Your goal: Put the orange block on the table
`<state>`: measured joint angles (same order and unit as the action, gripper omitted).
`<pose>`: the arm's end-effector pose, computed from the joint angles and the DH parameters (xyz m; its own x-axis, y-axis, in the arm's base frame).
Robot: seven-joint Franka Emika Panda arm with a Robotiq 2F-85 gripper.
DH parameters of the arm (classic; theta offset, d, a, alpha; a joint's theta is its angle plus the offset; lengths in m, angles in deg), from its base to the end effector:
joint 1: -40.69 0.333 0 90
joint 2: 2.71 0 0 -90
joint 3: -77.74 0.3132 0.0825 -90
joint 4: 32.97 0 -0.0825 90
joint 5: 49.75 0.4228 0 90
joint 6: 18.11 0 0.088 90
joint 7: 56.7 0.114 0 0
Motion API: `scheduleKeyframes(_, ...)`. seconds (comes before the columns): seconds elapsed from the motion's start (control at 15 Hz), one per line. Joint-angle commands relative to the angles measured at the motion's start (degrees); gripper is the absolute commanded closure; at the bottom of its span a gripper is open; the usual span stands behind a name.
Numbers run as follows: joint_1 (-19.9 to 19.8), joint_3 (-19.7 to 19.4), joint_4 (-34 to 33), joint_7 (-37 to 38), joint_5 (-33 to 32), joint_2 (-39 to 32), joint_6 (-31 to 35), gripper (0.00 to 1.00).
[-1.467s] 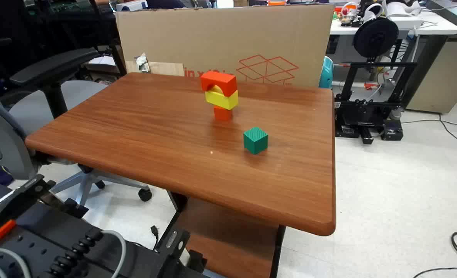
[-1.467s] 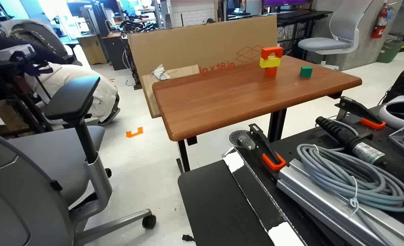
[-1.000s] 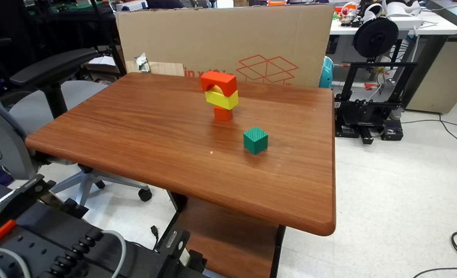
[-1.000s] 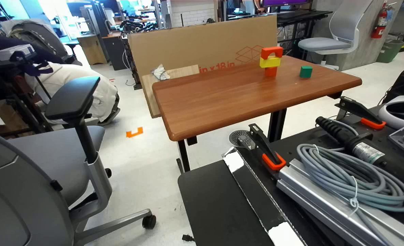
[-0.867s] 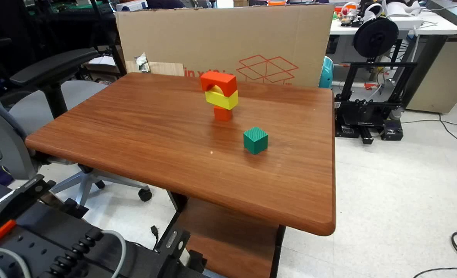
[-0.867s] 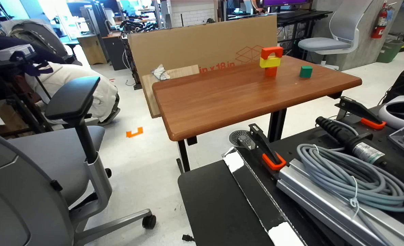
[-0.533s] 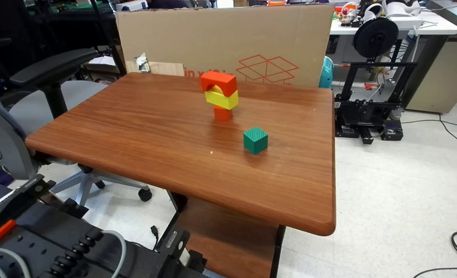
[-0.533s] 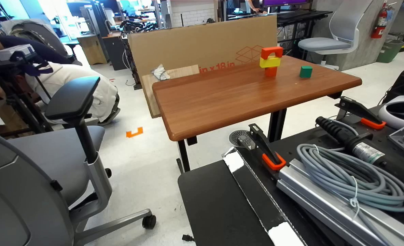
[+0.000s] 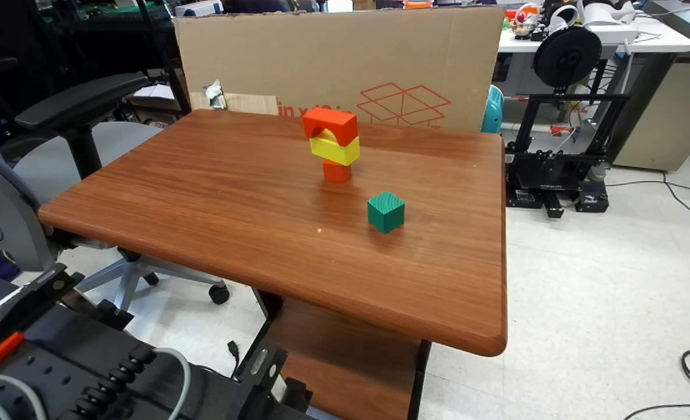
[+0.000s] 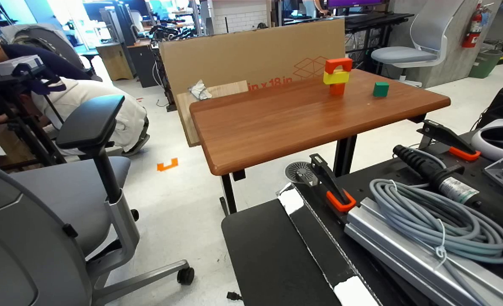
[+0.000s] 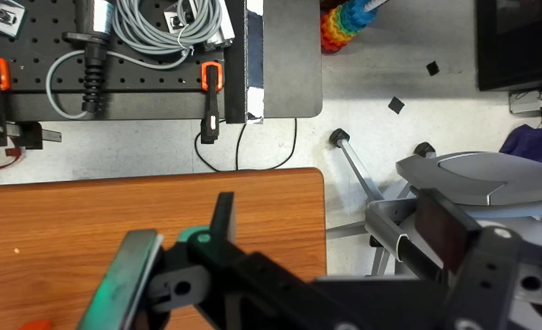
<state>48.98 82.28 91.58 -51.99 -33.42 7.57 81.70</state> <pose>0.4843 0.1391 0.4279 0.9579 0.0831 -0.2749 0.0213 -0.9751 -0.2208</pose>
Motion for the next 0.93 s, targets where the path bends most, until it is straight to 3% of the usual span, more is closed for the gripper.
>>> scheduleKeyframes(0.0,-0.7,0.8,-0.3,0.0,-0.4,-0.4,0.1,0.00)
scheduleKeyframes(0.2,-1.2,0.6,-1.3,1.3,0.4,-1.8,3.8,0.00)
scheduleKeyframes(0.6,-3.0,0.0,-5.9,10.8,-0.3,-10.9,20.5,0.00)
scheduleKeyframes(0.87,-4.1,-1.4,-8.4,18.7,-3.3,-16.8,24.7,0.00)
